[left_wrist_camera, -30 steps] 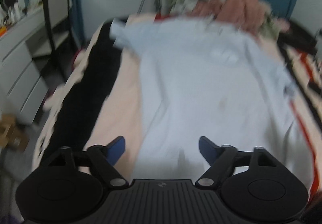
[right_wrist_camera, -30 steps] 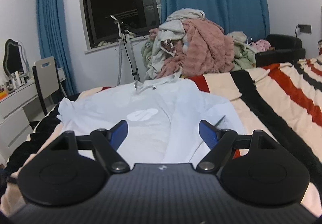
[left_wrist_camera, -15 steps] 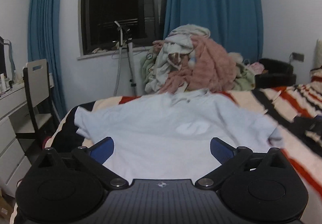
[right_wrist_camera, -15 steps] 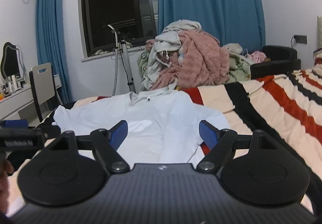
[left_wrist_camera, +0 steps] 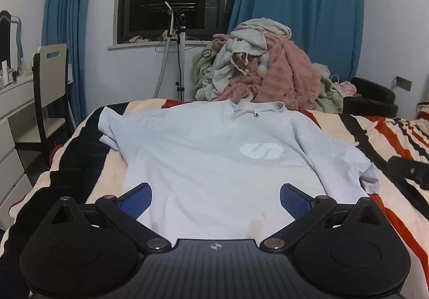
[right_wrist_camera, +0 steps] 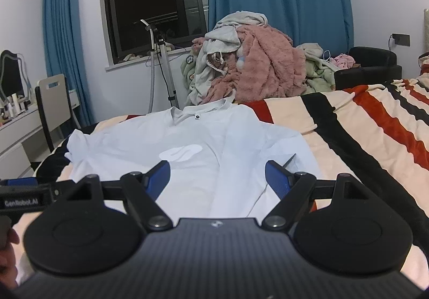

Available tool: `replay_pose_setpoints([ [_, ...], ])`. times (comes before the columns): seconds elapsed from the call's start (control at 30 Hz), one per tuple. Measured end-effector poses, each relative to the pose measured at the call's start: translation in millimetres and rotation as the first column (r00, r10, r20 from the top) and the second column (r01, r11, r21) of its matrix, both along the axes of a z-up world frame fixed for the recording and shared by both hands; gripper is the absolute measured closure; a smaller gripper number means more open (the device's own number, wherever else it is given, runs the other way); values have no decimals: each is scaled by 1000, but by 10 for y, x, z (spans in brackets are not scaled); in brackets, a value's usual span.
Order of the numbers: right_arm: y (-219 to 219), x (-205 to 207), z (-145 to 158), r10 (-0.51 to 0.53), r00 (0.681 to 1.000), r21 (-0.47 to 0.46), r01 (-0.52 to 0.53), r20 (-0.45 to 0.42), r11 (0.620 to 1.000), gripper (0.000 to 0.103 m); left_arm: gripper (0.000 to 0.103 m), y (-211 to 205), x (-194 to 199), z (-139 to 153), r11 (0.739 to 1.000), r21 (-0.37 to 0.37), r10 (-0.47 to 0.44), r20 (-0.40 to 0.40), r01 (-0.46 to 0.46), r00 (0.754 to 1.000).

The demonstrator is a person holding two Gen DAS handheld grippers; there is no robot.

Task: Fold clothes

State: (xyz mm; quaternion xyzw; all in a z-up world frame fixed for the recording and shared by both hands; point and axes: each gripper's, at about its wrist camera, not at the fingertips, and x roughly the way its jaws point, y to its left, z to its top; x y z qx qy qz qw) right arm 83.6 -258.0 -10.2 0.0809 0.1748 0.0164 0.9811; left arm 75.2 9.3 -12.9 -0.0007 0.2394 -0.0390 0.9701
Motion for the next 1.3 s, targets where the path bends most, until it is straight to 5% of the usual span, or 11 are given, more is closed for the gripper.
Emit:
replay_pose_setpoints([
  [0.23, -123, 20, 36, -7, 1000, 52, 6, 4, 999, 24, 0, -23, -45, -22, 1000, 3, 17, -1, -17, 1000],
  [0.37, -584, 333, 148, -71, 997, 232, 79, -42, 969, 24, 0, 35, -79, -20, 998, -33, 44, -11, -44, 999],
  [0.57, -1547, 1081, -96, -184, 966, 526, 254, -182, 812, 23, 0, 92, -26, -80, 994, -74, 74, -40, -77, 996],
  [0.8, -2182, 1590, -982, -181, 928, 666, 360, -324, 654, 33, 0, 85, 144, -210, 990, -112, 77, -85, -86, 993],
  [0.87, -2194, 1741, -1130, -108, 940, 684, 310, -322, 660, 33, 0, 84, 203, -247, 989, -124, 66, -96, -77, 993],
  [0.93, -2063, 1860, -1170, -50, 940, 644, 268, -336, 717, 45, 0, 73, 274, -291, 989, -122, 65, -112, -79, 992],
  [1.03, -1765, 1970, -1110, -19, 934, 512, 213, -357, 832, 90, 0, 68, 361, -345, 988, -132, 64, -133, -82, 989],
  [1.17, -1104, 1955, -738, -10, 977, 182, 50, -214, 982, 94, 0, 95, 407, -372, 982, -168, 66, -150, -91, 986],
  [1.23, -692, 1921, -611, 69, 989, 8, -69, -129, 998, 94, 0, 104, 404, -369, 980, -173, 71, -147, -97, 987],
  [1.3, -278, 1882, -582, 182, 979, -137, -194, -91, 971, 94, 0, 113, 402, -366, 979, -179, 77, -144, -103, 987],
])
